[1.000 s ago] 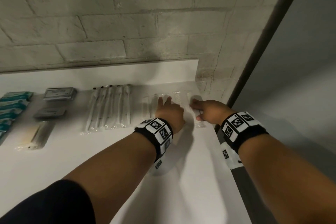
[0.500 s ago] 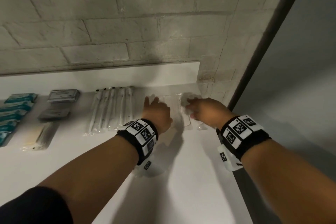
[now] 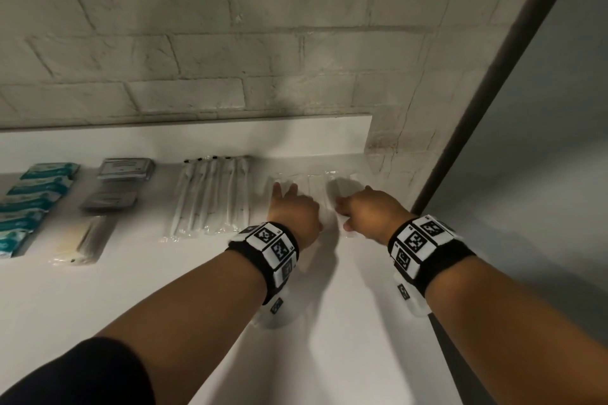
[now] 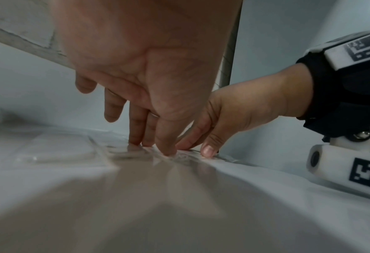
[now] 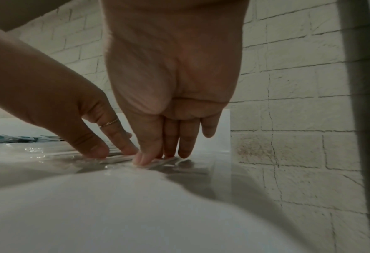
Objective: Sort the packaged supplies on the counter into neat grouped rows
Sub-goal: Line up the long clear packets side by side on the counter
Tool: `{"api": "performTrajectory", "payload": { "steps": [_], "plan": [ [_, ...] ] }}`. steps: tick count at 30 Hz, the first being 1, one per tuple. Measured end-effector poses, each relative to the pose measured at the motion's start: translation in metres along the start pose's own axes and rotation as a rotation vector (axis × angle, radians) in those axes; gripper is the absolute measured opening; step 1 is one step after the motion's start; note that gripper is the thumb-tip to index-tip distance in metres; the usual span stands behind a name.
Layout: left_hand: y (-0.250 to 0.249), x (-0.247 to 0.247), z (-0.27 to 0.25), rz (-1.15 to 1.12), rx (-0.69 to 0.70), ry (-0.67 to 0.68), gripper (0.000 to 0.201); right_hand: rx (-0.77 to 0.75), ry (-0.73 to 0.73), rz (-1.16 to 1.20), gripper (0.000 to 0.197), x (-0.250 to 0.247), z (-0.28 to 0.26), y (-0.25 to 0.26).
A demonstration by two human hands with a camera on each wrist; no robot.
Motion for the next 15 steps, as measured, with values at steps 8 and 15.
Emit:
{"api": "performTrajectory", "payload": {
  "steps": [8,15],
  "plan": [
    [0.008,0.006,-0.003,-0.038,0.029,-0.123,0.053,-0.07,-0.021,0.002,0.055,-0.002,-0.002,0.003],
    [0.026,0.009,-0.01,-0.001,-0.022,-0.024,0.053,-0.196,0.046,-0.126,0.05,-0.001,-0.001,0.025]
  ]
}}
Point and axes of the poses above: each hand's wrist, its own z-axis towards the middle knuckle, its own x-axis out of the palm, y = z × x, the point moved 1 cm from there along z, towards the middle knuckle, and after that the axes turned 4 degrees about -z, right-handed, at the moved point
